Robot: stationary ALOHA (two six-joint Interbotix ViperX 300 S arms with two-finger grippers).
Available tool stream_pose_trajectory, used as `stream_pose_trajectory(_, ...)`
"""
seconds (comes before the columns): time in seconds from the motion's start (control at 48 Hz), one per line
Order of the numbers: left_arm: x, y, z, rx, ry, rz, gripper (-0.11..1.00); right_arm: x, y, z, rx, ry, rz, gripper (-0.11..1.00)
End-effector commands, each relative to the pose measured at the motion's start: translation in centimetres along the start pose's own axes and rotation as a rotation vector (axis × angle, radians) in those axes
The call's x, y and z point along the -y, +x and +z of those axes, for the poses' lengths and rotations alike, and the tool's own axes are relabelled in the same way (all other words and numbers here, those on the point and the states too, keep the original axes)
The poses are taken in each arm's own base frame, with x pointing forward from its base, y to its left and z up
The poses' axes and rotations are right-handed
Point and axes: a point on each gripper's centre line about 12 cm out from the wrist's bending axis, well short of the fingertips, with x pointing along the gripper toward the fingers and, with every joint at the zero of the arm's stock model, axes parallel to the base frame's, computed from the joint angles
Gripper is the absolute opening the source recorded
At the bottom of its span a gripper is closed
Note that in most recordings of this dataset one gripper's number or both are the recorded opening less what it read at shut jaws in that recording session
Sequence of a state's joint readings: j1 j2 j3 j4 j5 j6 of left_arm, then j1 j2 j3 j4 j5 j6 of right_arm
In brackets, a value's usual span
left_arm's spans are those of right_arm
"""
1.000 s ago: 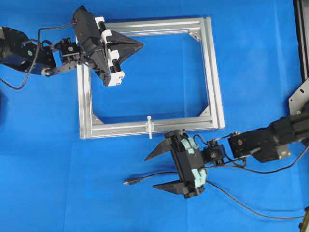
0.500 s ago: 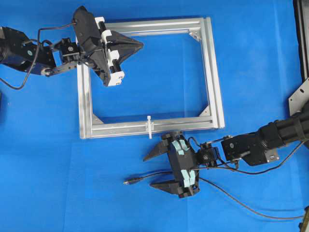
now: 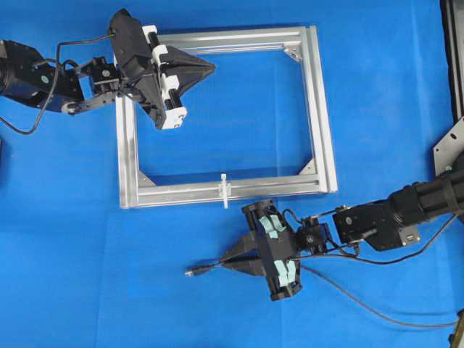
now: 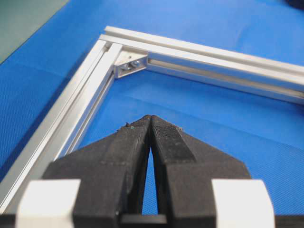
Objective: Insert the wire through the string loop located in the center.
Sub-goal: 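Close the right gripper on the cable behind the USB plug and lift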
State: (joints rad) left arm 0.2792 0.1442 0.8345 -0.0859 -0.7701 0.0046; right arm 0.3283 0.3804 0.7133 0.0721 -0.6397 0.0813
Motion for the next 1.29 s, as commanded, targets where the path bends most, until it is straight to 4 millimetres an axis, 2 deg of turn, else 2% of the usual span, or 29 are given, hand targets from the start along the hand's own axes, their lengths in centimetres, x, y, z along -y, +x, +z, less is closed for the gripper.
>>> stream_pose_trajectory(0.0,0.1,-0.1,1.5,0.043,0.001,-0.004,0.00,-0.2,0.0,1.0,0.033,-0.002,0.006,0.00)
stream_pose_trajectory(0.417,0.1,-0.1,1.3,0.034,0.000,-0.004,0.00,-0.3,-0.1,1.3,0.038,0.003,0.007,-0.02)
stream_pose_trajectory(0.604,0.1,-0.1,1.4,0.034,0.000,-0.004,0.00,-0.4,-0.9,2.7,0.051,0.008,0.011,-0.02)
stream_pose_trajectory(1.0,0.1,-0.1,1.4,0.035,0.000,-0.004,0.00,-0.9,-4.2,7.5,0.057,0.003,0.019,-0.02)
stream_pose_trajectory(1.271,0.1,-0.1,1.4,0.034,0.000,-0.004,0.00,-0.7,-4.4,7.6,0.054,-0.005,0.016,-0.02)
